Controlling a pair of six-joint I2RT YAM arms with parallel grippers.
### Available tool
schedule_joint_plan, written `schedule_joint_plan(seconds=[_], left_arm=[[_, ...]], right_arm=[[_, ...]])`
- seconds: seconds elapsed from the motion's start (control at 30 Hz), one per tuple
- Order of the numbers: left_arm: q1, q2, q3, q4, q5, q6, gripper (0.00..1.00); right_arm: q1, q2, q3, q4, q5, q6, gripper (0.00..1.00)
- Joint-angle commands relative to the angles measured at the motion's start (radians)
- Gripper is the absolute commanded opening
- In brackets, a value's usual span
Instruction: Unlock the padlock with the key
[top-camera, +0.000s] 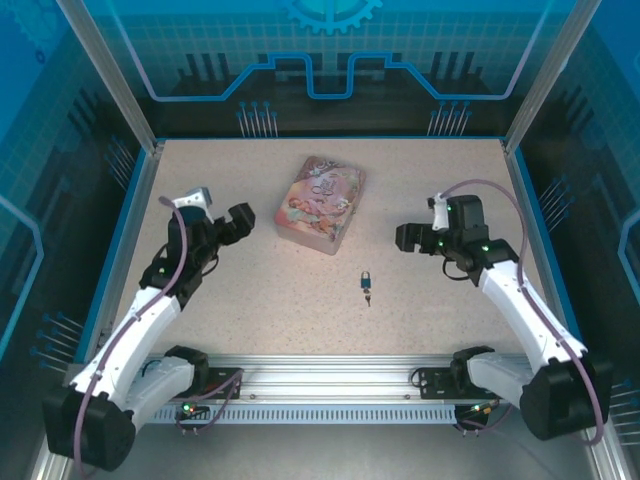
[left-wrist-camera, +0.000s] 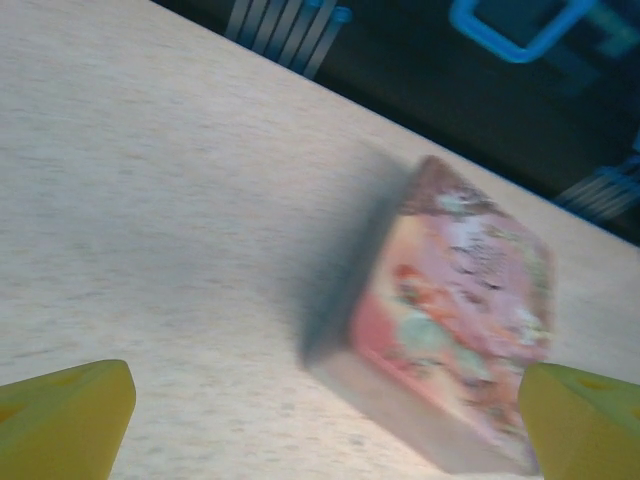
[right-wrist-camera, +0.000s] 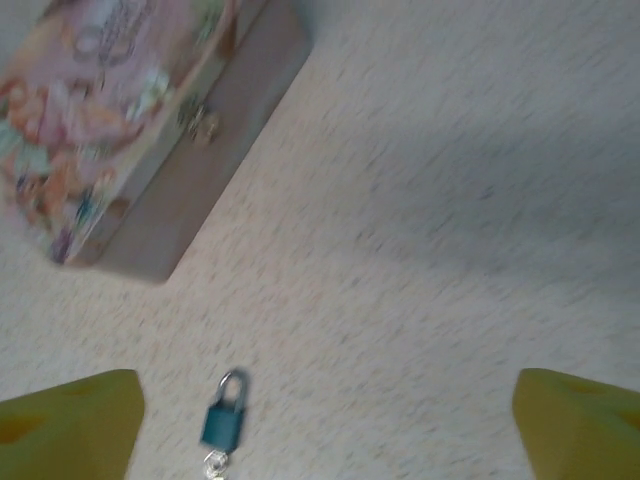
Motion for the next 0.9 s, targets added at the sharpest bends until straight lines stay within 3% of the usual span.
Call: schedule_joint_plan(seconds=[0.0, 0.2, 0.5, 0.63, 0.77, 0.8, 0.87], left_arm=[[0.015, -0.039, -0.101, 0.108, -0.178, 0.161, 0.99], [0.025, -0.012, -0.263, 0.343, -0.294, 0.306, 0.99], [0.067, 0.160, -0.337, 0.566, -0.167, 0.367, 0.99], [0.085, 0.267, -0.371, 0.741, -0.079, 0.397, 0.99], [0.092, 0.391, -0.373, 0.937, -0.007, 0.464, 0.99], [0.093, 0.428, -0.371, 0.995, 0.011, 0.492, 0.99], [0.101, 0.488, -0.361, 1.051, 0.031, 0.525, 0.99]], right_arm=[[-0.053, -0.041, -0.076, 0.137, 0.124, -0.072, 1.00], [-0.116, 0.012, -0.282, 0.512, 0.181, -0.184, 1.00], [-0.133, 0.226, -0.463, 1.088, 0.144, -0.223, 1.00], [-0.145, 0.272, -0.493, 1.215, 0.094, -0.263, 1.00], [-0.147, 0.420, -0.519, 1.382, 0.068, -0.266, 1.00], [-0.145, 0.441, -0.495, 1.392, 0.074, -0.272, 1.00], [-0.143, 0.445, -0.402, 1.200, 0.083, -0.268, 1.00]])
